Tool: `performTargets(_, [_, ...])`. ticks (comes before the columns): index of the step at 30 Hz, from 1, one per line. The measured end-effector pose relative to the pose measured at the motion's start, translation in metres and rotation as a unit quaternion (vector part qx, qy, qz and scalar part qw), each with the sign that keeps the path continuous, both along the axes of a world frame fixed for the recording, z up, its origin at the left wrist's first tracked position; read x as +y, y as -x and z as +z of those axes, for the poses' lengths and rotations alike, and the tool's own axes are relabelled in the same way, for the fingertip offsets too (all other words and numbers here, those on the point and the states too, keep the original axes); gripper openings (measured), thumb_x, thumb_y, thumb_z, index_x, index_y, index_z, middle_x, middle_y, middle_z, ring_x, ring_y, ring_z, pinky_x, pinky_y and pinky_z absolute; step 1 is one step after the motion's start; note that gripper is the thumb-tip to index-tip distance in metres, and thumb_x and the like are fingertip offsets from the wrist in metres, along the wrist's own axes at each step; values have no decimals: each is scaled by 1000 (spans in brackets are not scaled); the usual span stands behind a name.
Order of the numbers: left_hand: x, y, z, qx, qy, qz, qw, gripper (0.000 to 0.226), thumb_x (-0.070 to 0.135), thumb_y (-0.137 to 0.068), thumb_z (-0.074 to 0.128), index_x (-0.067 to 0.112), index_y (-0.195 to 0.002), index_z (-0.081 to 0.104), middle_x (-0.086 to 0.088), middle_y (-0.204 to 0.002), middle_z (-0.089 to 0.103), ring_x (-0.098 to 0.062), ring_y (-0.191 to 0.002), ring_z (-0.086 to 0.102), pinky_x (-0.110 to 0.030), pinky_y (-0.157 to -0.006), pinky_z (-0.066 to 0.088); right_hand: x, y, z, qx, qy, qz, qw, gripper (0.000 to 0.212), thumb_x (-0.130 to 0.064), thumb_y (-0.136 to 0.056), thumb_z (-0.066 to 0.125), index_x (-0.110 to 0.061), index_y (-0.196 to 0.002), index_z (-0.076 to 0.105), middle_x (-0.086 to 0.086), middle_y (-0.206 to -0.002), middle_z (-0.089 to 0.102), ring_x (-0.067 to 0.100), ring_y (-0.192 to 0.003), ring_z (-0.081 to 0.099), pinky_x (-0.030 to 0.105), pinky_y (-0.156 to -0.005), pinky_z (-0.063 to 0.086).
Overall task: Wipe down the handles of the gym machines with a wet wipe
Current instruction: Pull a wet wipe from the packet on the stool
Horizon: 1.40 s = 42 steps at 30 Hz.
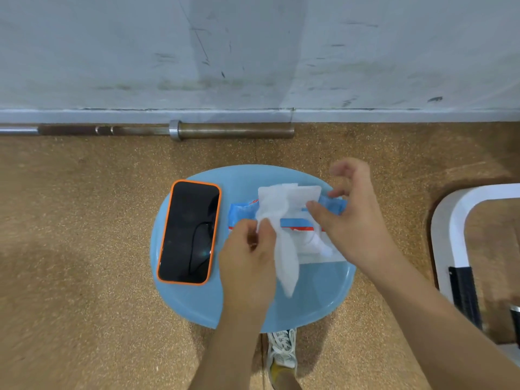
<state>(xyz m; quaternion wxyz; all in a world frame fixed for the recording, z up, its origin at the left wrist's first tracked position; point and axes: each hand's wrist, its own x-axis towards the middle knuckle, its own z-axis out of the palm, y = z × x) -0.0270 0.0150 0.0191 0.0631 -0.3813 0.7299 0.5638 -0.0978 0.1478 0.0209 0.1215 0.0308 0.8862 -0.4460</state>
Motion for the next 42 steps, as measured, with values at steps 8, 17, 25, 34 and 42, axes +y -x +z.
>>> performTargets(8, [-42, -32, 36, 58, -326, 195, 923, 9, 10, -73, 63, 12, -77, 55, -17, -77, 61, -18, -64, 67, -25, -59, 54, -5, -30, 1, 135, -177, 213, 951, 34, -9, -74, 47, -16, -96, 72, 0, -98, 72, 27, -88, 65, 33, -74, 52])
performTargets(17, [-25, -21, 50, 42, -283, 121, 951, 22, 23, -56, 74, 15, -77, 75, -3, -79, 71, -12, -70, 62, -25, -67, 47, -6, -61, 31, -64, -216, 274, 935, 30, -25, -86, 46, -26, -100, 73, -2, -122, 66, 16, -112, 62, 30, -92, 43])
performTargets(25, [-9, -16, 94, 72, -278, -57, 956, 33, 3, -67, 80, 8, -98, 73, -13, -97, 74, -18, -87, 68, -22, -73, 54, -18, -48, 114, -258, 275, -43, 925, 12, -14, -84, 67, -13, -93, 75, 9, -91, 75, 30, -94, 69, 44, -88, 52])
performTargets(34, [-2, -49, 184, 111, -202, -33, 972, 21, 24, -87, 54, 18, -88, 74, -6, -87, 75, -18, -80, 64, -33, -75, 50, 2, -91, 201, -283, 441, -185, 831, 32, 13, -79, 56, -5, -102, 69, 10, -88, 72, 10, -63, 64, 20, -49, 51])
performTargets(42, [15, -99, 325, 227, -81, -72, 968, 13, 36, -79, 67, 25, -75, 73, 11, -69, 70, -1, -63, 61, -17, -60, 48, -4, -157, 325, -208, 513, -178, 813, 37, -13, -71, 72, -6, -106, 67, 22, -104, 69, 30, -92, 66, 39, -81, 53])
